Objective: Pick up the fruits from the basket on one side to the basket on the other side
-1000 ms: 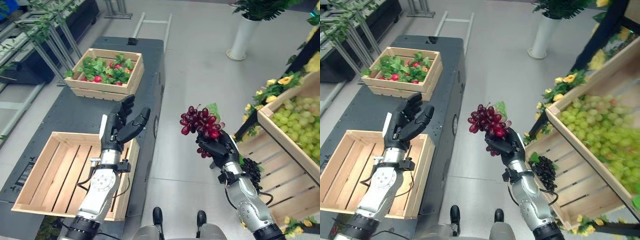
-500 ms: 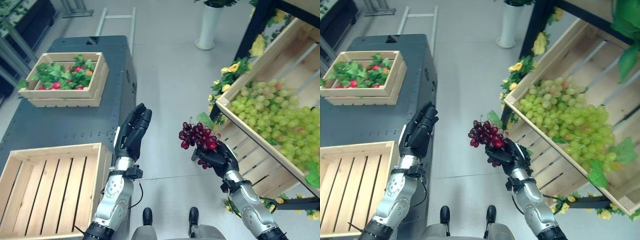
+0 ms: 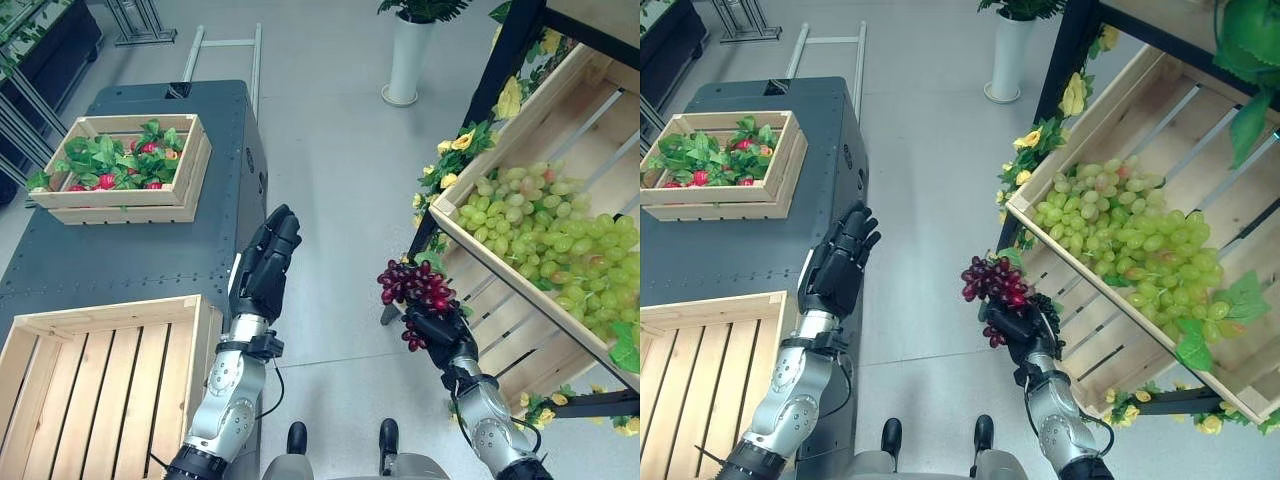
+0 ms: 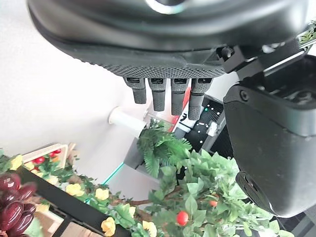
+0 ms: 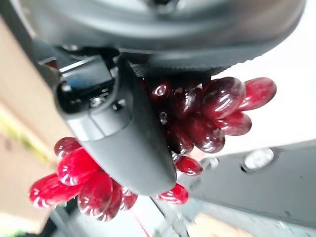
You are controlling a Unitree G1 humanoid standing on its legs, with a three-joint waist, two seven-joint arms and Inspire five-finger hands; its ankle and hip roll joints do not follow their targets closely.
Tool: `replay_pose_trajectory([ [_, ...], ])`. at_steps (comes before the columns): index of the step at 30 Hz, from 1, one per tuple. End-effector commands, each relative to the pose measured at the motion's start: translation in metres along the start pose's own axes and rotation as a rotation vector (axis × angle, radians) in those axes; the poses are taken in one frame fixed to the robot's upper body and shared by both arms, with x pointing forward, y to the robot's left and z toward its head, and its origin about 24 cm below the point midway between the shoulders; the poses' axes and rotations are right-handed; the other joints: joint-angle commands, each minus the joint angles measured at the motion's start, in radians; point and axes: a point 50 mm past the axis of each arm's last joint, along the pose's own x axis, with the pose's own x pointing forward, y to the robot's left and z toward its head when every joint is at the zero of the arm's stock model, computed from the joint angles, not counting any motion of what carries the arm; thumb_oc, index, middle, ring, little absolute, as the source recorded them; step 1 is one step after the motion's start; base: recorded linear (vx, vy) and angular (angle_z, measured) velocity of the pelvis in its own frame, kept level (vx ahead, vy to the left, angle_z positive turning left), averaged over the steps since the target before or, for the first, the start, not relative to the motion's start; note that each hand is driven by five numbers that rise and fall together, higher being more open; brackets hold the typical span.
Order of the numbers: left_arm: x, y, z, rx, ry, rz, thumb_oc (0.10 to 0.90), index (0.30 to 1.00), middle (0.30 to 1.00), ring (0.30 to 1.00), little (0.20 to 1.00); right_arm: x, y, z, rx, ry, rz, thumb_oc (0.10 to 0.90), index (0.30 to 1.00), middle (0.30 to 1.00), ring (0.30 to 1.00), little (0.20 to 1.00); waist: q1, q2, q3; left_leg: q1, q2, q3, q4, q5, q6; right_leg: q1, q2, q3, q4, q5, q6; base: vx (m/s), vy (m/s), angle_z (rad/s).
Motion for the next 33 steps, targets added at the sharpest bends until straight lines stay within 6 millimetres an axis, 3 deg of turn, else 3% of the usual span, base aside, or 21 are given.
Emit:
replay_pose_trajectory([
  [1,0.014,-0.023,0.031,-0.024,-0.144,-0.173,0.8,0.9,0.9,0.9,0.9,0.017,0.004,0.063,0.091,-0.318,0.005,0.4,0.3,0.3,0.3,0.3,-0.01,0.015,-0.092,-0.006,-0.065,0.025,0.003,-0.061,0.06,0.027,-0.012,-0.038,0.035,-0.043,0.004,0.0,0.0,0.0],
  [6,0.02,-0.036,0.037,-0.09,-0.177,-0.233,0.8,0.9,0.9,0.9,0.9,0.025,0.001,0.076,0.099,-0.359,-0.018,0.4,0.3,0.3,0.3,0.3,-0.01,0.025,-0.04,-0.043,-0.068,0.036,0.036,-0.062,0.063,-0.018,0.0,-0.039,0.092,-0.065,-0.008,-0.08,-0.057,-0.01],
  [12,0.038,-0.054,0.05,-0.122,-0.24,-0.309,0.8,0.9,0.9,0.9,0.9,0.049,0.029,0.116,0.118,-0.459,0.061,0.4,0.3,0.3,0.3,0.3,-0.01,0.038,0.072,-0.165,-0.086,0.039,0.135,-0.067,0.058,-0.109,0.023,-0.043,0.161,-0.081,-0.031,-0.22,-0.056,0.01],
  [13,0.042,-0.06,0.054,-0.132,-0.266,-0.338,0.8,0.9,0.9,0.9,0.9,0.055,0.041,0.13,0.123,-0.497,0.102,0.4,0.3,0.3,0.3,0.3,-0.009,0.044,0.122,-0.247,-0.096,0.034,0.216,-0.068,0.052,-0.162,0.028,-0.05,0.209,-0.086,-0.044,-0.21,-0.067,0.08],
  [20,0.046,-0.072,0.06,-0.154,-0.304,-0.433,0.8,0.9,0.9,0.9,0.9,0.059,0.065,0.152,0.116,-0.567,0.228,0.4,0.3,0.3,0.3,0.3,-0.018,0.058,0.231,-0.427,-0.091,0.032,0.388,-0.077,0.043,-0.29,0.024,-0.066,0.333,-0.103,-0.067,-0.11,-0.043,0.02],
  [28,0.052,-0.082,0.063,-0.159,-0.337,-0.484,0.8,0.9,0.9,0.9,0.9,0.061,0.091,0.168,0.111,-0.61,0.37,0.4,0.3,0.3,0.3,0.3,-0.026,0.054,0.303,-0.538,-0.071,0.036,0.478,-0.078,0.033,-0.364,0.034,-0.069,0.385,-0.122,-0.08,-0.02,-0.027,0.02],
  [33,0.056,-0.084,0.065,-0.155,-0.34,-0.489,0.8,0.9,0.9,0.9,0.9,0.064,0.09,0.188,0.203,-0.659,0.346,0.4,0.3,0.3,0.3,0.3,-0.024,0.058,0.31,-0.575,-0.066,0.045,0.494,-0.086,0.034,-0.397,0.041,-0.071,0.394,-0.128,-0.082,0.0,-0.022,0.0],
])
